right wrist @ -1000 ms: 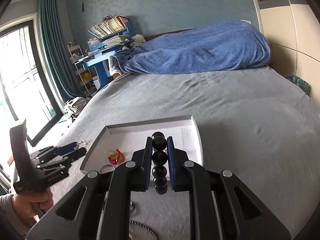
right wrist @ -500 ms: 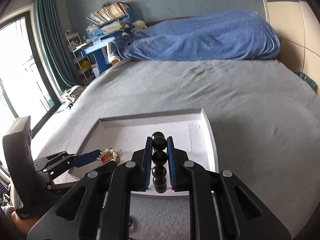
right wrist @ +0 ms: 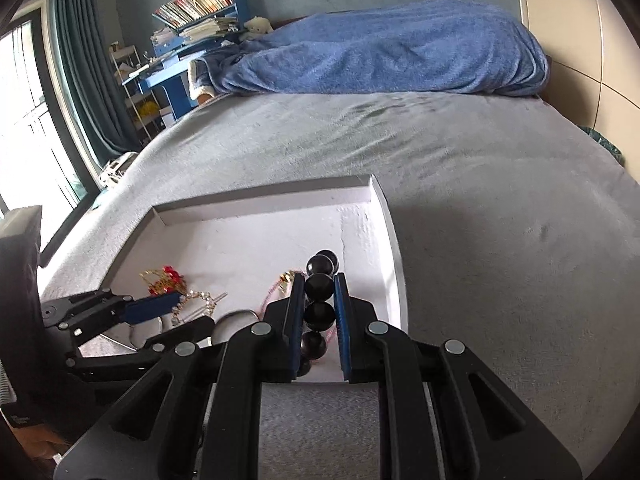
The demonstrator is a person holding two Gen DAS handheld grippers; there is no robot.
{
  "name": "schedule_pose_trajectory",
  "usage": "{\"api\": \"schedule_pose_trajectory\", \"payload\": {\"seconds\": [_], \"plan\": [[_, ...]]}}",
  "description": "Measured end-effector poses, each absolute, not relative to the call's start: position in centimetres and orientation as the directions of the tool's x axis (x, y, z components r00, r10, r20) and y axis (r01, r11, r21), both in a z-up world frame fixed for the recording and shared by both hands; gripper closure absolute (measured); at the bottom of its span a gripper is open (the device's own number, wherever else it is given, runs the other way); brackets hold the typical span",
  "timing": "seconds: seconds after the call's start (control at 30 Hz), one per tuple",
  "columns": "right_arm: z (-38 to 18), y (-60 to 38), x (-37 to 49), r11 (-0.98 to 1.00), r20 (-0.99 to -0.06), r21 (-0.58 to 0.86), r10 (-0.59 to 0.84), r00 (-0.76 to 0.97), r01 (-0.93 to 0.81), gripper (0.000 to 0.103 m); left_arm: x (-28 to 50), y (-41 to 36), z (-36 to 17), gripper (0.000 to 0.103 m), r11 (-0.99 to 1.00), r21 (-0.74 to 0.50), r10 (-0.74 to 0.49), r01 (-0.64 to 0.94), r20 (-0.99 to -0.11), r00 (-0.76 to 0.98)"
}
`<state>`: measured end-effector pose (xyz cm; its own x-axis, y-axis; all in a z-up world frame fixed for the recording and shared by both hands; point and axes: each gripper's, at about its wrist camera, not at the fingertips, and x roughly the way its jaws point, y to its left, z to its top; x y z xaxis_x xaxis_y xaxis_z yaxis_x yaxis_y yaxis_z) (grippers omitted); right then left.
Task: Organize jewelry
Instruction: 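Carry the black bead bracelet over the box and lower it, then open the right tool to release the bracelet and withdraw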
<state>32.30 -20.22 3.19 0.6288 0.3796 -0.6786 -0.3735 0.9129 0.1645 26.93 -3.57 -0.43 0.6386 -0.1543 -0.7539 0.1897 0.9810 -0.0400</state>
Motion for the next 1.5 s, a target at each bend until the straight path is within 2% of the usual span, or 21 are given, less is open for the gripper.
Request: {"api": "schedule_pose_trajectory", "payload": {"seconds": [0.23, 0.33, 0.6, 0.63, 0.67, 0.73, 0.87, 0.93, 1.2, 1.33, 1.5], "plan": [[1.6, -20.6, 32.6, 0.922, -0.704, 0.139, 0.349, 0.618, -0.362, 0.089, 26.9, -3.7, -0.8, 0.061, 0.980, -0.047, -0.160, 0.192, -0.758, 0.632], [1.4, -20.8, 32.7, 0.924, -0.706, 0.141, 0.346, 0.618, -0.356, 0.089, 26.8, -3.8, -0.7, 0.054, 0.981, -0.033, -0.152, 0.193, -0.750, 0.643], [1.6, -21.2, 32.2, 0.923, -0.696, 0.146, 0.351, 0.627, -0.355, 0.086, 26.1, -3.7, -0.2, 0.054, 0.979, -0.033, -0.161, 0.202, -0.732, 0.662], [1.8, -21.3, 32.0, 0.923, -0.691, 0.151, 0.355, 0.630, -0.355, 0.084, 25.9, -3.6, 0.0, 0.052, 0.979, -0.035, -0.163, 0.201, -0.727, 0.667], [1.9, -21.4, 31.8, 0.922, -0.686, 0.153, 0.358, 0.634, -0.356, 0.078, 25.8, -3.6, 0.2, 0.047, 0.979, -0.037, -0.165, 0.201, -0.723, 0.671], [2.2, -21.5, 31.4, 0.921, -0.675, 0.152, 0.362, 0.643, -0.359, 0.075, 25.2, -3.5, 0.6, 0.038, 0.979, -0.032, -0.163, 0.199, -0.704, 0.691], [2.8, -21.9, 30.4, 0.918, -0.662, 0.153, 0.370, 0.652, -0.366, 0.070, 24.1, -3.4, 1.1, 0.036, 0.979, -0.025, -0.165, 0.203, -0.685, 0.709], [3.1, -22.1, 29.8, 0.916, -0.655, 0.159, 0.377, 0.655, -0.368, 0.067, 23.3, -3.2, 1.3, 0.028, 0.979, -0.024, -0.167, 0.204, -0.674, 0.720], [3.6, -22.7, 26.5, 0.907, -0.632, 0.169, 0.400, 0.664, -0.386, 0.058, 19.7, -1.6, 1.7, 0.028, 0.982, -0.042, -0.167, 0.183, -0.637, 0.753], [3.4, -23.1, 24.9, 0.904, -0.632, 0.168, 0.406, 0.660, -0.394, 0.057, 17.3, -0.5, 1.7, 0.028, 0.984, -0.070, -0.172, 0.165, -0.611, 0.772], [2.4, -23.9, 23.4, 0.903, -0.647, 0.180, 0.408, 0.644, -0.391, 0.056, 15.3, 0.6, 0.9, 0.028, 0.986, -0.087, -0.163, 0.140, -0.619, 0.768]]}}
